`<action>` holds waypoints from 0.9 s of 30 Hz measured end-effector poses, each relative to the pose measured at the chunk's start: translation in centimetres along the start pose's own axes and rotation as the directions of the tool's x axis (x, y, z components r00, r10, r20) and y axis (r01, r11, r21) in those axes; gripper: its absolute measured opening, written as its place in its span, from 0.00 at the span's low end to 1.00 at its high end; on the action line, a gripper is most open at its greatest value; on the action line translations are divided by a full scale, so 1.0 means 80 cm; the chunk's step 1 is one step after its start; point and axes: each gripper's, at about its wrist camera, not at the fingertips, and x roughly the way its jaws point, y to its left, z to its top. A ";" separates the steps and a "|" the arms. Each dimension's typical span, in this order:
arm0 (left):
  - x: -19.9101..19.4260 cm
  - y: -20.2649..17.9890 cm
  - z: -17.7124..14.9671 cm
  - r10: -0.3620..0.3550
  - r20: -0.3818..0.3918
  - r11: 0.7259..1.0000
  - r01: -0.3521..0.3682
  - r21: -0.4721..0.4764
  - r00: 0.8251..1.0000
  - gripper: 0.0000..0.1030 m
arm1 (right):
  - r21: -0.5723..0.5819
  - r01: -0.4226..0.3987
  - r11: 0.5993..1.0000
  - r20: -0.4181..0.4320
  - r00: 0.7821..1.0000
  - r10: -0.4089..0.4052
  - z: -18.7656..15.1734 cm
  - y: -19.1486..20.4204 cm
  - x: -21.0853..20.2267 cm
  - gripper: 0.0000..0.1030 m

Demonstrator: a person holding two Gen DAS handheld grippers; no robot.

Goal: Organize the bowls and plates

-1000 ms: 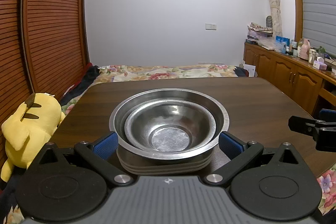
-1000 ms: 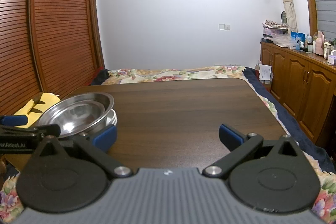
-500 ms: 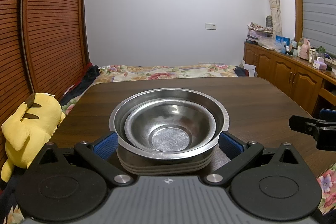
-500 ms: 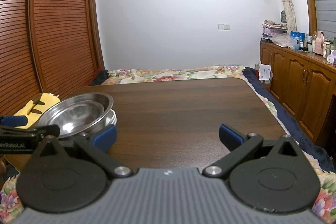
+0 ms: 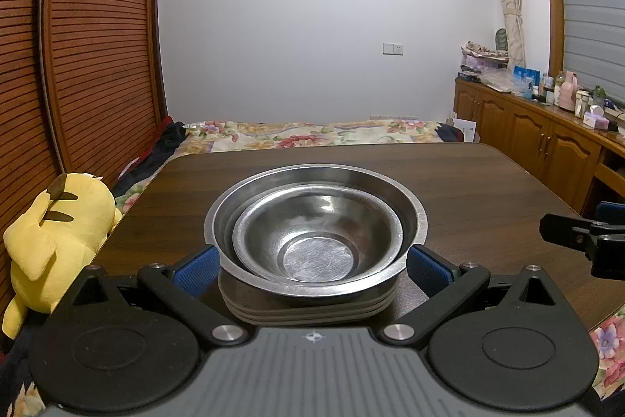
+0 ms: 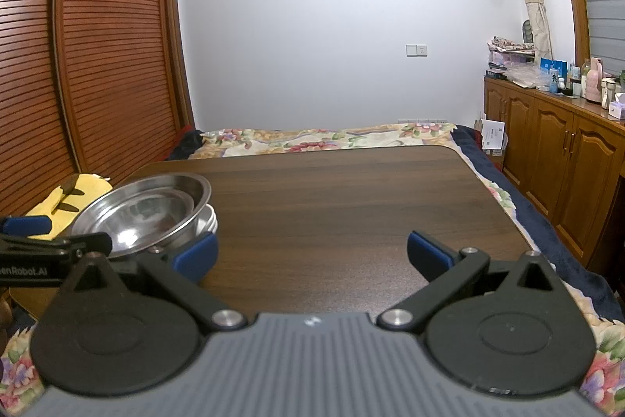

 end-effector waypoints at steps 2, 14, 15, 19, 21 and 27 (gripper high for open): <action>0.000 0.000 0.000 0.000 0.000 1.000 0.000 -0.001 1.000 1.00 | 0.001 0.001 1.000 0.000 1.000 -0.001 0.000 0.001 0.001 1.00; 0.000 0.001 0.001 -0.001 0.001 1.000 0.001 -0.001 1.000 1.00 | -0.001 0.002 1.000 0.001 1.000 -0.002 0.000 0.002 0.000 1.00; 0.000 0.002 0.001 -0.002 0.001 1.000 0.002 -0.002 1.000 1.00 | -0.001 0.003 1.000 0.001 1.000 -0.003 0.000 0.002 0.000 1.00; 0.000 0.002 0.001 -0.001 0.000 1.000 0.001 -0.001 1.000 1.00 | 0.000 0.004 1.000 0.001 1.000 -0.004 0.000 0.003 0.001 1.00; 0.000 0.003 0.001 -0.001 -0.001 1.000 0.001 -0.002 1.000 1.00 | 0.000 0.004 1.000 0.001 1.000 -0.004 0.000 0.003 0.000 1.00; 0.000 0.003 0.001 -0.001 -0.001 1.000 0.001 -0.001 1.000 1.00 | 0.000 0.004 1.000 0.002 1.000 -0.004 0.000 0.004 0.001 1.00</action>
